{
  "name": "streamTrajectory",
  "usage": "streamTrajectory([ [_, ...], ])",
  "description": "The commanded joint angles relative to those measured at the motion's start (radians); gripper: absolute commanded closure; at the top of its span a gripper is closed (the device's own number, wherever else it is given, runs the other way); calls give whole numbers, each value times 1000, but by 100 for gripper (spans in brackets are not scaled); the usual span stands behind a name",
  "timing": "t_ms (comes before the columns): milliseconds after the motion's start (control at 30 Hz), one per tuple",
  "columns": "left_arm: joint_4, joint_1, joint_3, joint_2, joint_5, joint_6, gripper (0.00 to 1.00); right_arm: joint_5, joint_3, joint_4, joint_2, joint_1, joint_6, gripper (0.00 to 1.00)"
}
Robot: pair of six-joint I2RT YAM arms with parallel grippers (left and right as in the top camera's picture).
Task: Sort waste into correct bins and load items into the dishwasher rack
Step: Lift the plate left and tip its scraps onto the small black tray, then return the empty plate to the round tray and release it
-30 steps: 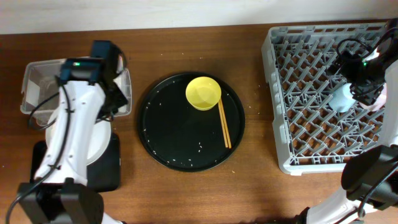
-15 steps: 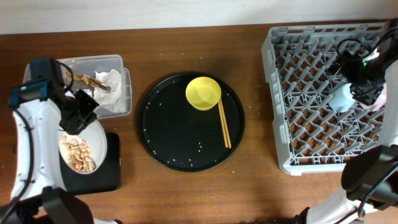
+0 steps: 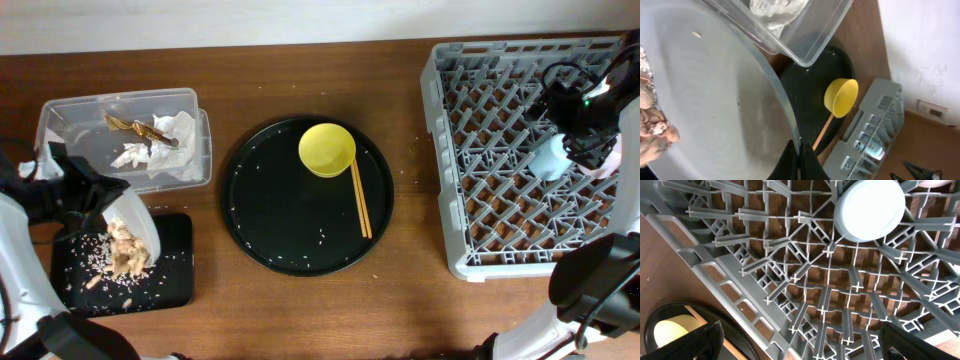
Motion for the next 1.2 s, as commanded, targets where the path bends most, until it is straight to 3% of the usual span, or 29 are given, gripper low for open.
streamTrajectory([
  [0,-11,59,-7,-29,150,76,99,2,13,0,-9,-1,-6,2],
  [133,-58,125,-8,-29,228,132,99,2,13,0,-9,-1,-6,2],
  [200,-94,145,-8,-29,335,195,99,2,13,0,-9,-1,-6,2],
  [433,-148,221,-11,-28,370,254,99,2,13,0,-9,-1,-6,2],
  [467,-71,222,-13,-28,372,240,99,2,13,0,-9,-1,-6,2],
  [500,-140,222,-23,-28,385,225,99,2,13,0,-9,-1,-6,2],
  [533,-132,222,-24,-28,389,269,99,2,13,0,-9,-1,-6,2],
  [633,-53,222,-25,-28,381,254,99,2,13,0,-9,-1,-6,2],
  [667,-108,222,-26,-27,409,251,99,2,13,0,-9,-1,-6,2],
  [700,-107,224,-26,-27,495,344,99,2,13,0,-9,-1,-6,2],
  [733,-132,224,-26,-27,460,328,99,2,13,0,-9,-1,-6,2],
  [767,-146,223,-26,-29,488,397,99,2,13,0,-9,-1,-6,2],
  [900,-241,223,-26,-29,510,383,99,2,13,0,-9,-1,-6,1],
  [1033,-397,97,-26,-56,517,499,99,2,13,0,-9,-1,-6,2],
  [1167,-338,-225,-25,-129,502,447,99,2,13,0,-9,-1,-6,2],
])
